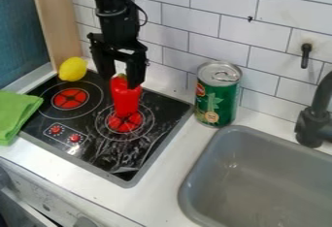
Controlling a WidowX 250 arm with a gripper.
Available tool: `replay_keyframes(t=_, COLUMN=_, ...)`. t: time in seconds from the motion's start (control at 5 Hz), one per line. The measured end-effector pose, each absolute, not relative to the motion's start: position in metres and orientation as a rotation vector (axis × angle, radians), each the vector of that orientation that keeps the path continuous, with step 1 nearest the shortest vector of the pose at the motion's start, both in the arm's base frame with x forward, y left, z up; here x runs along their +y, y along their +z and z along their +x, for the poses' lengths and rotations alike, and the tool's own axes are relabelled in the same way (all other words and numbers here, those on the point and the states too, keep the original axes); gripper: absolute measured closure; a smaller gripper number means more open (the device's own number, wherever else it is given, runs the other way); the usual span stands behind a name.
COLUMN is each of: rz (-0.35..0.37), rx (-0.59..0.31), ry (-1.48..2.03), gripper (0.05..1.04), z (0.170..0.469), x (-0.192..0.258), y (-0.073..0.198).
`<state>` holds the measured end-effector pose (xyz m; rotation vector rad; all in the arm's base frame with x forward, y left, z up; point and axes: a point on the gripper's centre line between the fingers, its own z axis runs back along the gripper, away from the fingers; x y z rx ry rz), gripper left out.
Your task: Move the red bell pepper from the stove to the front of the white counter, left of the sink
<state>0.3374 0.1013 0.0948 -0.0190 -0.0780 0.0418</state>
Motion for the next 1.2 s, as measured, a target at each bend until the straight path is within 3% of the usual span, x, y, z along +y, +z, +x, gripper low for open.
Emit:
replay_keyframes(t=0.4, rz=0.017, rx=-0.091, ry=0.04, gripper=0.713, z=0.34, x=0.107, y=0.093)
replay_keyframes(t=0.6, rz=0.034, rx=-0.08, ry=0.033, gripper=0.907, z=0.34, x=0.106, y=0.093)
replay_keyframes(t=0.8, rz=0.028, rx=-0.117, ry=0.01, gripper=0.967, z=0.332, x=0.092, y=0.102)
replay_keyframes(t=1.0, rz=0.008, rx=-0.219, ry=-0.058, gripper=0.973, z=0.308, x=0.053, y=0.14)
replay_keyframes(t=1.2, rz=0.007, rx=-0.171, ry=-0.089, gripper=0.973, z=0.269, x=0.034, y=0.136)
